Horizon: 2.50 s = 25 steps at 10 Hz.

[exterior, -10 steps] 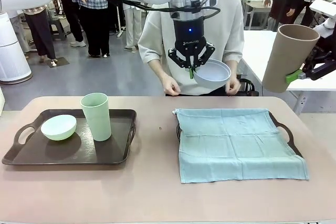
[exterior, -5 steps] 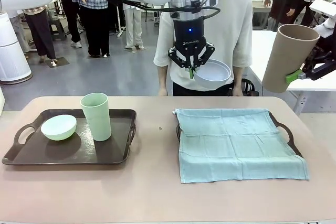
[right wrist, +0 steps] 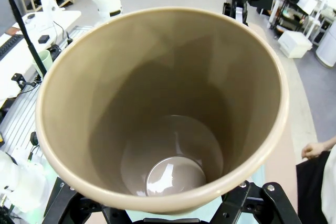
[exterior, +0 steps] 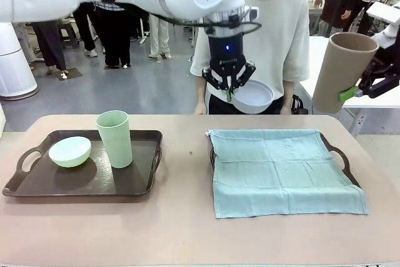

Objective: Set up a tray with a mat and arrange the tableware.
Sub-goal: Place the Picnic Bowl and Reusable plastic cup back onto the Handle tray in front of the human's position.

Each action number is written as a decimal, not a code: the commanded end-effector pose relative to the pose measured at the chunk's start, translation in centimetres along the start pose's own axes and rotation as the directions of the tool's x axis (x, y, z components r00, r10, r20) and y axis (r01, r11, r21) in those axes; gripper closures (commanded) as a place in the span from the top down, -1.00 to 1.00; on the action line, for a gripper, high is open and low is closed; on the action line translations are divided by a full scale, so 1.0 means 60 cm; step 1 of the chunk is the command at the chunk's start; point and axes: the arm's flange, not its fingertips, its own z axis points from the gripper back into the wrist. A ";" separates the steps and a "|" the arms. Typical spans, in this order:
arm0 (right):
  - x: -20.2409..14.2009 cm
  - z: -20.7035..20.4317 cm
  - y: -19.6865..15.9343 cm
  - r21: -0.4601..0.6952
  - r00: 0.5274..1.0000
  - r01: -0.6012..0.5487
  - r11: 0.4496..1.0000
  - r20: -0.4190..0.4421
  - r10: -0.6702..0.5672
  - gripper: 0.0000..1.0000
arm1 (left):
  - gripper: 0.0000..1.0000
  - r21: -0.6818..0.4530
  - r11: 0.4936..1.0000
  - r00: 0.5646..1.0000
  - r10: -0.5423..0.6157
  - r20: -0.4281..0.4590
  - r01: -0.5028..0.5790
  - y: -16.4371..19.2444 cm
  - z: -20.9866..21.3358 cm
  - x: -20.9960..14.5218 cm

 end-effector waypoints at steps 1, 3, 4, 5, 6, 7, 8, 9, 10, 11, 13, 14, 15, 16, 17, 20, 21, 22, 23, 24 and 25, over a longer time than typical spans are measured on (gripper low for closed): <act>-0.050 -0.046 -0.015 0.037 0.997 0.067 0.997 -0.025 -0.066 0.63 | -0.91 -0.018 1.000 1.000 0.003 -0.008 -0.003 -0.003 -0.056 0.009; -0.096 -0.080 -0.023 0.062 0.995 0.100 0.993 -0.019 -0.099 0.63 | -0.91 0.013 1.000 0.998 -0.019 -0.059 0.019 -0.012 -0.118 0.013; -0.113 -0.090 -0.023 0.060 0.992 0.127 0.990 -0.013 -0.127 0.63 | -0.91 0.031 0.999 0.996 -0.025 -0.088 0.027 -0.015 -0.140 0.011; -0.125 -0.098 -0.021 0.077 0.989 0.149 0.986 -0.011 -0.149 0.63 | -0.91 0.056 0.998 0.992 -0.013 -0.127 0.020 -0.017 -0.159 0.006; -0.127 -0.097 -0.023 0.069 0.987 0.163 0.984 -0.027 -0.162 0.63 | -0.91 0.073 0.997 0.988 0.018 -0.155 -0.007 -0.018 -0.156 0.002; -0.129 -0.097 -0.022 0.078 0.990 0.139 0.987 -0.009 -0.139 0.63 | -0.91 0.043 0.999 0.996 -0.003 -0.091 0.007 -0.011 -0.168 0.006; -0.129 -0.097 -0.022 0.078 0.990 0.139 0.987 -0.009 -0.139 0.63 | -0.91 0.043 0.999 0.996 -0.003 -0.091 0.007 -0.011 -0.168 0.006; -0.129 -0.097 -0.022 0.078 0.990 0.139 0.987 -0.009 -0.139 0.63 | -0.91 0.043 0.999 0.996 -0.003 -0.091 0.007 -0.011 -0.168 0.006; -0.129 -0.097 -0.022 0.078 0.990 0.139 0.987 -0.009 -0.139 0.63 | -0.91 0.043 0.999 0.996 -0.003 -0.091 0.007 -0.011 -0.168 0.006; -0.136 -0.099 -0.023 0.078 0.989 0.148 0.986 -0.011 -0.147 0.63 | -0.91 0.053 0.999 0.994 0.000 -0.108 0.005 -0.013 -0.173 0.006; -0.164 -0.119 -0.031 0.062 0.995 0.102 0.993 0.014 -0.103 0.63 | -0.91 0.029 1.000 0.993 0.000 -0.120 0.003 -0.013 -0.198 0.007; -0.170 -0.126 -0.034 0.037 0.998 0.065 0.997 0.014 -0.065 0.63 | -0.91 -0.045 0.999 0.990 -0.022 -0.141 0.016 -0.012 -0.206 0.006; -0.179 -0.131 -0.034 0.023 0.999 0.033 0.999 0.016 -0.034 0.63 | -0.91 -0.078 0.997 0.989 -0.018 -0.148 0.007 -0.012 -0.217 0.006; -0.188 -0.138 -0.036 0.014 1.000 0.018 1.000 0.008 -0.018 0.63 | -0.91 -0.104 0.995 0.988 -0.022 -0.154 0.006 -0.011 -0.228 0.007; -0.199 -0.143 -0.038 0.020 1.000 0.030 0.999 -0.005 -0.030 0.63 | -0.91 -0.103 0.995 0.985 -0.024 -0.170 0.007 -0.012 -0.242 0.007; -0.230 -0.158 -0.044 0.025 0.999 0.048 0.999 -0.013 -0.047 0.63 | -0.91 -0.064 0.998 0.988 -0.001 -0.155 -0.009 -0.009 -0.272 0.011; -0.239 -0.161 -0.042 0.029 0.999 0.044 0.999 -0.009 -0.044 0.63 | -0.91 -0.073 0.997 0.989 -0.002 -0.150 -0.009 -0.011 -0.278 0.010; -0.246 -0.166 -0.044 0.030 0.999 0.035 0.999 -0.005 -0.035 0.63 | -0.91 -0.064 0.998 0.992 -0.010 -0.126 0.001 -0.011 -0.276 0.011; -0.258 -0.170 -0.044 0.033 0.999 0.032 0.999 -0.004 -0.032 0.63 | -0.91 -0.056 0.998 0.994 -0.011 -0.109 0.005 -0.012 -0.280 0.009; -0.266 -0.173 -0.047 0.029 1.000 0.029 0.999 0.002 -0.029 0.63 | -0.91 -0.044 0.999 0.995 -0.010 -0.103 0.006 -0.012 -0.285 0.012; -0.274 -0.178 -0.048 0.032 1.000 0.027 0.999 0.008 -0.027 0.63 | -0.91 -0.028 1.000 0.996 -0.006 -0.088 0.004 -0.012 -0.293 0.013</act>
